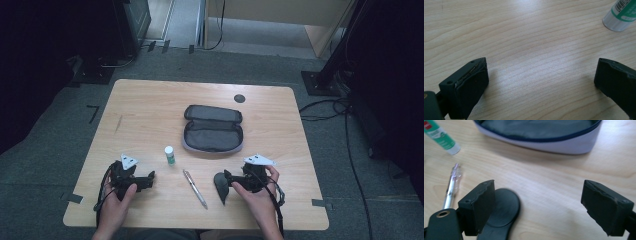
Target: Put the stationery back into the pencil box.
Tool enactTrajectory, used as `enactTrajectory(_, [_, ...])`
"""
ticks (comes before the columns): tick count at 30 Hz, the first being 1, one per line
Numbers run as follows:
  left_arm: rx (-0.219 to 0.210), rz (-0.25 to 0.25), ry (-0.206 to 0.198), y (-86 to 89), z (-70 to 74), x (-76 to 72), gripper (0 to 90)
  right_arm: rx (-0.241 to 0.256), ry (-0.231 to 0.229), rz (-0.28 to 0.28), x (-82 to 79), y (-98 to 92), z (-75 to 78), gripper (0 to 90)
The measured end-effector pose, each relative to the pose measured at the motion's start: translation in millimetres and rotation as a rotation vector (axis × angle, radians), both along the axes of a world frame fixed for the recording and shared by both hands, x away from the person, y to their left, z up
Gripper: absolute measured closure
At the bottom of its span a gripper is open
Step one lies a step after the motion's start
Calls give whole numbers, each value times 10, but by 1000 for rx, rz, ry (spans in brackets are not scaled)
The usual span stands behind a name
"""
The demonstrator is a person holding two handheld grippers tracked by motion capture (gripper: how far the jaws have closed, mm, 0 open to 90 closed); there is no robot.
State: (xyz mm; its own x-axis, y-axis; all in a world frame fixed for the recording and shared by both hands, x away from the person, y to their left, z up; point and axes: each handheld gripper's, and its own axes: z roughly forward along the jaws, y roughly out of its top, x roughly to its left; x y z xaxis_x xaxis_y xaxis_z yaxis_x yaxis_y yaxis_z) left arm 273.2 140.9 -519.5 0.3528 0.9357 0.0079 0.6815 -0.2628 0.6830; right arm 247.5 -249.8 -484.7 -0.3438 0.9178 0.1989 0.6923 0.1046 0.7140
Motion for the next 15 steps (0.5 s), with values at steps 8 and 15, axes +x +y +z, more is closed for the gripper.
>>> enactTrajectory(8, [1, -1, 0, 0, 1, 2, 0, -2, 36, 45, -127, 170, -126, 133])
enactTrajectory(15, [1, -1, 0, 1, 1, 1, 0, -43, 33, 98, -199, 399, -201, 215])
